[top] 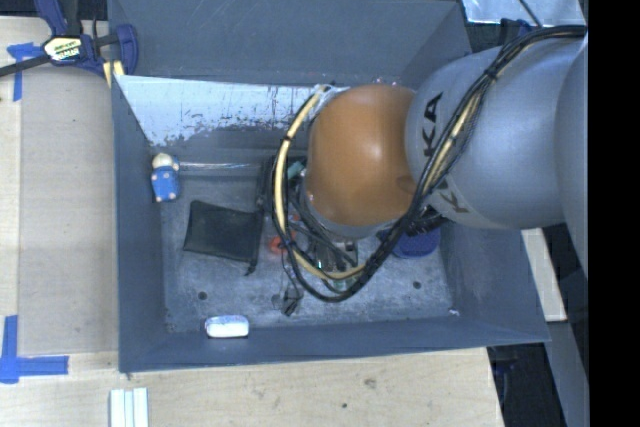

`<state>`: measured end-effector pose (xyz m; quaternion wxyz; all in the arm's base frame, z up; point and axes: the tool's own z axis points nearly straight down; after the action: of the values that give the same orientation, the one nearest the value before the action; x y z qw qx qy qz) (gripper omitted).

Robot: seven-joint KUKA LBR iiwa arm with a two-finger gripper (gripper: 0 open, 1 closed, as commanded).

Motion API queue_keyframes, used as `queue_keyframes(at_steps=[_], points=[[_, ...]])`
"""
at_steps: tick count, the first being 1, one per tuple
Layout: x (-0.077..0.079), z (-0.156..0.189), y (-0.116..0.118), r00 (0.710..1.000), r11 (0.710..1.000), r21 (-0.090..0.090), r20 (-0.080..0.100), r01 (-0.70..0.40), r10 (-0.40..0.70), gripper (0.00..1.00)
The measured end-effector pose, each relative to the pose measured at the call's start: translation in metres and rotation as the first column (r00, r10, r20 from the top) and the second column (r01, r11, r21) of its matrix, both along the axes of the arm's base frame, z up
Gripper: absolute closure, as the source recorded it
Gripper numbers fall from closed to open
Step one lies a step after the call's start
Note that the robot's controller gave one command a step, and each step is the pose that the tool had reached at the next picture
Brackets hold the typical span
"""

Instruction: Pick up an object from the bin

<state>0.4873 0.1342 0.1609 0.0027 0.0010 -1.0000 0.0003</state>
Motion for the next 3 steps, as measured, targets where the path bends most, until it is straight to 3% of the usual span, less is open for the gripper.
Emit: queue_keyframes(at_steps=[1,2,3], points=[[0.07,-0.08,0.043,0.999,0.999,0.002,0.009,-0.039,0.039,0.0],[0.069,-0.075,0.041,0.999,0.999,0.002,0.009,-0.034,0.034,1.0],[0.089,0.022,0.037,1.0,1.0,0.003,0.017,-0.023,0.023,1.0]])
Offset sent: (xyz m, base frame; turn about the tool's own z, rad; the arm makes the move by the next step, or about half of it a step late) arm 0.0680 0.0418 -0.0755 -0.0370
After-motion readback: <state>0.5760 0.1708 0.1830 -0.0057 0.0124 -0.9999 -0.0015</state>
